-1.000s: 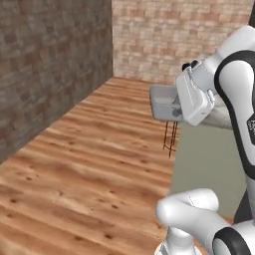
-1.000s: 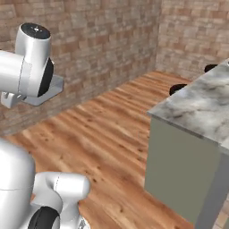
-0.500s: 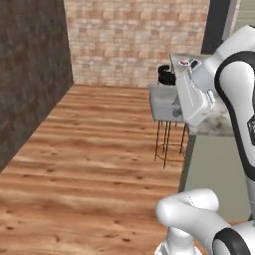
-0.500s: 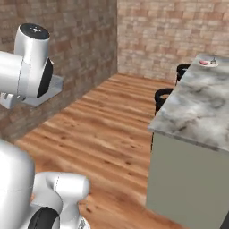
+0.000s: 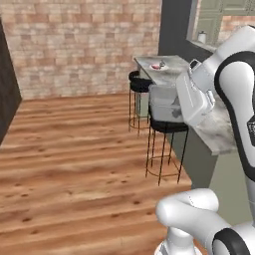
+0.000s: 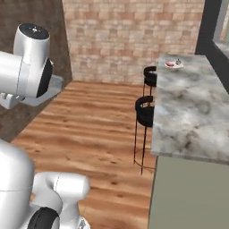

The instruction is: Retrieve the tupperware and aluminum foil from the cabinet and place them on the dining counter near the plate with steak and garlic to prepare for storing leftovers.

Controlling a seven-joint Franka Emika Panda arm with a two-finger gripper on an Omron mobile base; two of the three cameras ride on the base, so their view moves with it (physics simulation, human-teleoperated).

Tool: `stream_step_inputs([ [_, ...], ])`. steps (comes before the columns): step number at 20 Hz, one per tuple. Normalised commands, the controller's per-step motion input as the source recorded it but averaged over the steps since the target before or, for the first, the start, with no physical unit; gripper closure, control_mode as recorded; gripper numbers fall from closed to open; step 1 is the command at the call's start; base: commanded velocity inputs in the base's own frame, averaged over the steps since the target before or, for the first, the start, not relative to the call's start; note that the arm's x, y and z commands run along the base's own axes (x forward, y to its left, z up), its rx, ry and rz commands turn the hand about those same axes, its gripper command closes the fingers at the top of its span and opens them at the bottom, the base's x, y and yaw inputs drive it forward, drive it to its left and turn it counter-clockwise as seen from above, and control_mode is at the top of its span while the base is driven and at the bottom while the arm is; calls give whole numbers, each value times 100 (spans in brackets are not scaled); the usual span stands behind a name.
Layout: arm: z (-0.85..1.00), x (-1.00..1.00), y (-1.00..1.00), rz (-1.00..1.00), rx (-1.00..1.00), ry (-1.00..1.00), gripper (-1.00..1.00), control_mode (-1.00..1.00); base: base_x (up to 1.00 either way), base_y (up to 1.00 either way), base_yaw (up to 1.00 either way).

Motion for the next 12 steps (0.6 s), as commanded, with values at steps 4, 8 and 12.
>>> stream_step_inputs([
  [4,0,0,0,0,0,0,100,100,100,68,-52],
  [8,0,0,0,0,0,0,100,100,100,72,-52],
  [12,0,0,0,0,0,0,100,100,100,74,-51],
])
